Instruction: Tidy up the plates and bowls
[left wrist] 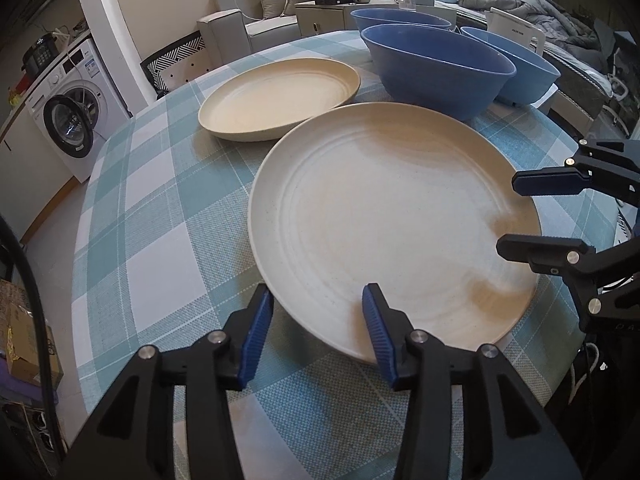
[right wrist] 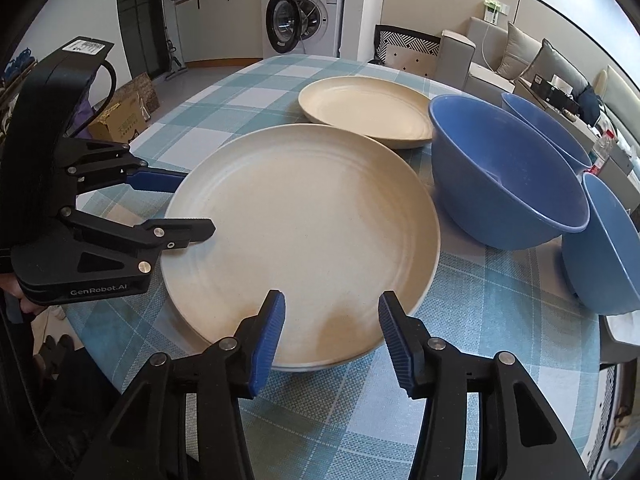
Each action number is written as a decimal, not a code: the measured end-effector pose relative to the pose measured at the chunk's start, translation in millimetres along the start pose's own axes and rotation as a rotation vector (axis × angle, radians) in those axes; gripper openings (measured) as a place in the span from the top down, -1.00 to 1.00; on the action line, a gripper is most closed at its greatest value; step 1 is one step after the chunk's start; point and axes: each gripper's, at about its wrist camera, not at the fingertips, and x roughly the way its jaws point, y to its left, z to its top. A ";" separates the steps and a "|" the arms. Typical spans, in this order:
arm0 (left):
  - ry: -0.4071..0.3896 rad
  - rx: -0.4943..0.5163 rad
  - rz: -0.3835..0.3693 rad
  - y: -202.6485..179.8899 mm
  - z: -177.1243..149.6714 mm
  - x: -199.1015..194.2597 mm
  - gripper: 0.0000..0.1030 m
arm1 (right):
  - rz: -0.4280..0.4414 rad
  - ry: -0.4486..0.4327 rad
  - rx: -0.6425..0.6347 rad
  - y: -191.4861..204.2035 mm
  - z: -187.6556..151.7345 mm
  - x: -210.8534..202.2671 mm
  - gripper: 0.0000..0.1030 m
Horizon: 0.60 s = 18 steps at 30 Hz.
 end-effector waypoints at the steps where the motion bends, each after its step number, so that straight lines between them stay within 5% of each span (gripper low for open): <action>1: 0.001 -0.003 -0.003 0.3 0.4 0.2 0.07 | -0.001 -0.003 0.004 -0.6 0.0 -0.4 0.00; 9: -0.012 -0.038 -0.021 2.6 3.5 -2.5 -0.05 | 0.005 -0.042 0.035 -9.5 3.0 -6.3 -0.57; 15: -0.046 -0.083 -0.048 10.2 6.1 -10.0 -0.17 | -0.012 -0.084 0.070 -17.1 7.6 -11.2 -0.78; 18: -0.073 -0.095 -0.040 12.1 6.7 -15.3 -0.70 | -0.021 -0.111 0.083 -19.5 9.2 -15.6 -0.91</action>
